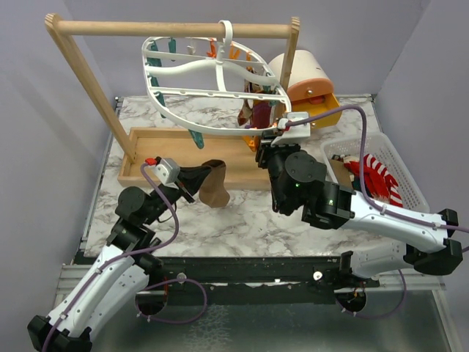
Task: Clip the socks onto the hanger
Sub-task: Open the clamp at the hanger.
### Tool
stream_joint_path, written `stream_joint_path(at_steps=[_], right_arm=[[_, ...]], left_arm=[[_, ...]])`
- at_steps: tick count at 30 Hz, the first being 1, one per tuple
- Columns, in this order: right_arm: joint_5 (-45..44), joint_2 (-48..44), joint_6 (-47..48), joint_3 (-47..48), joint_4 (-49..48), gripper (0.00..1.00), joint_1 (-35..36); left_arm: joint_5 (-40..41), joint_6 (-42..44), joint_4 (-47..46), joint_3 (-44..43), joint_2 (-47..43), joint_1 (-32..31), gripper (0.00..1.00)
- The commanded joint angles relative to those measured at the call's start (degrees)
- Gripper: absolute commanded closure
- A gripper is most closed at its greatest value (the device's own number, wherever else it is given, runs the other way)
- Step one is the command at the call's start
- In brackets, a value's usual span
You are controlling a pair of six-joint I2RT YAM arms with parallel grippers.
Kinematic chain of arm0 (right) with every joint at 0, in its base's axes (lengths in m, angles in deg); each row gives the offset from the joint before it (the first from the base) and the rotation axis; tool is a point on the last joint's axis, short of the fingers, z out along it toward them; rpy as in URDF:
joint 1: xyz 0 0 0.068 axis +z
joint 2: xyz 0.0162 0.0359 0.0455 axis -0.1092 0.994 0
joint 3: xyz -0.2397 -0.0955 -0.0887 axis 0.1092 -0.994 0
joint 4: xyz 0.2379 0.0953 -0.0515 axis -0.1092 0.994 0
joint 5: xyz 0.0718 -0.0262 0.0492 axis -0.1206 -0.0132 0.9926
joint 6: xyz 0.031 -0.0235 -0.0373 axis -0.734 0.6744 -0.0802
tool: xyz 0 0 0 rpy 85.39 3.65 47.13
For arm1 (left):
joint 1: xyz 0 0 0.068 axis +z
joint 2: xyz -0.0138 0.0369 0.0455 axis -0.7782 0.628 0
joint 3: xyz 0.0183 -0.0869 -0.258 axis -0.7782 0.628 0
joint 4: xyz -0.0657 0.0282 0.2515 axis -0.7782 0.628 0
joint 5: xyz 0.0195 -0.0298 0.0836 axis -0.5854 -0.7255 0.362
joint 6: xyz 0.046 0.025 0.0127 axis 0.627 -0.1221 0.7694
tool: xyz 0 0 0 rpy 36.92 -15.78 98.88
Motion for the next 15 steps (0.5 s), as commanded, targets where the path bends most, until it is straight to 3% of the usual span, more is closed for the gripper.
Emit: stream_joint_path(at_steps=[1,15], right_arm=[[2.0,-2.43,-3.55,2.34,4.24,0.69,-0.18],[3.95,-5.59,-9.5,1.8,9.89,0.99,-0.19]], left_arm=[[-2.56,0.35,-2.78,-0.4,1.51,-0.15,1.0],[-9.29,-2.65,-10.19,-4.62,9.1,-0.19,1.0]])
